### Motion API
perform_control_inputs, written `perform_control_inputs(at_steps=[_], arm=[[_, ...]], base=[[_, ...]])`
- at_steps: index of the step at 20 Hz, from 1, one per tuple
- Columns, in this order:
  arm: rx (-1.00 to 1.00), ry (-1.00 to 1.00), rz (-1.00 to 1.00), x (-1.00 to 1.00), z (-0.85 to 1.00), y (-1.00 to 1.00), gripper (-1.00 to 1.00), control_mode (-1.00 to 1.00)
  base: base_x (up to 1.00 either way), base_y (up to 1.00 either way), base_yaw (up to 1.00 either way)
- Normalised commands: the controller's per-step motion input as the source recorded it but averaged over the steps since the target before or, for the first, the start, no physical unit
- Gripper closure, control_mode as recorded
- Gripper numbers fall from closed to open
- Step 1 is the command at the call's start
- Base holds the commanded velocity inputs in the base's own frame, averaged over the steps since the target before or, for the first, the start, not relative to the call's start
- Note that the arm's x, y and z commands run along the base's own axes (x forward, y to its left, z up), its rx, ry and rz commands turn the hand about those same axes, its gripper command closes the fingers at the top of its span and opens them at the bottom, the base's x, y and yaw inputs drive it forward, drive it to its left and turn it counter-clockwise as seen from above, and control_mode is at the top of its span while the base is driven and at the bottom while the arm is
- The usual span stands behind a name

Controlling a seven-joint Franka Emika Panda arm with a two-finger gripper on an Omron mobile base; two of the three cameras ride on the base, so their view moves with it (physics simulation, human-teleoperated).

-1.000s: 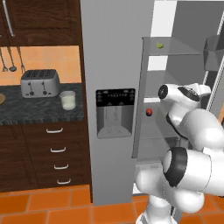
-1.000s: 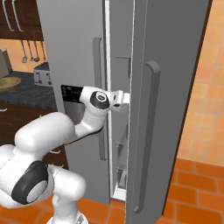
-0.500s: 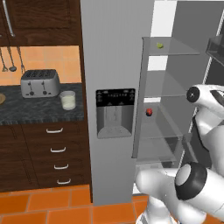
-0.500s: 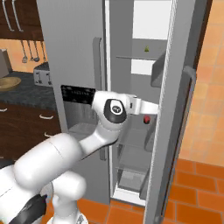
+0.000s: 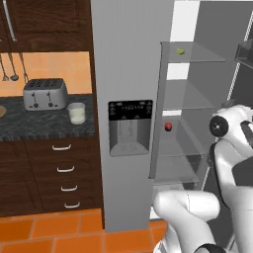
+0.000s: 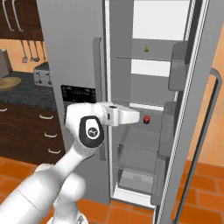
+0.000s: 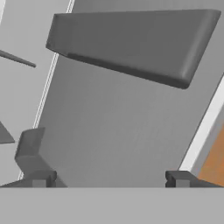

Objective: Grab a lemon wedge from the fridge and one ice cube from the ice bowl, and put them in the glass of lemonade.

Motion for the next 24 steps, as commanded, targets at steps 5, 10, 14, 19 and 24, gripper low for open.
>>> perform_control_inputs(at_steps=[5, 10, 14, 19, 24], arm=[[0.03, 0.0, 0.16, -0.35, 0.2, 1.0, -1.0, -1.0], [0.23, 0.08, 0.21, -0.42, 0.41, 1.0, -1.0, -1.0], [0.35, 0.23, 0.29, -0.42, 0.24, 1.0, -1.0, -1.0], [0.43, 0.12, 0.48, -0.64, -0.46, 0.68, -1.0, -1.0], [0.46, -0.09, 0.3, -0.88, -0.71, 0.07, -1.0, -1.0]], base=[[0.0, 0.0, 0.0], [0.0, 0.0, 0.0], [0.0, 0.0, 0.0], [0.0, 0.0, 0.0], [0.0, 0.0, 0.0]])
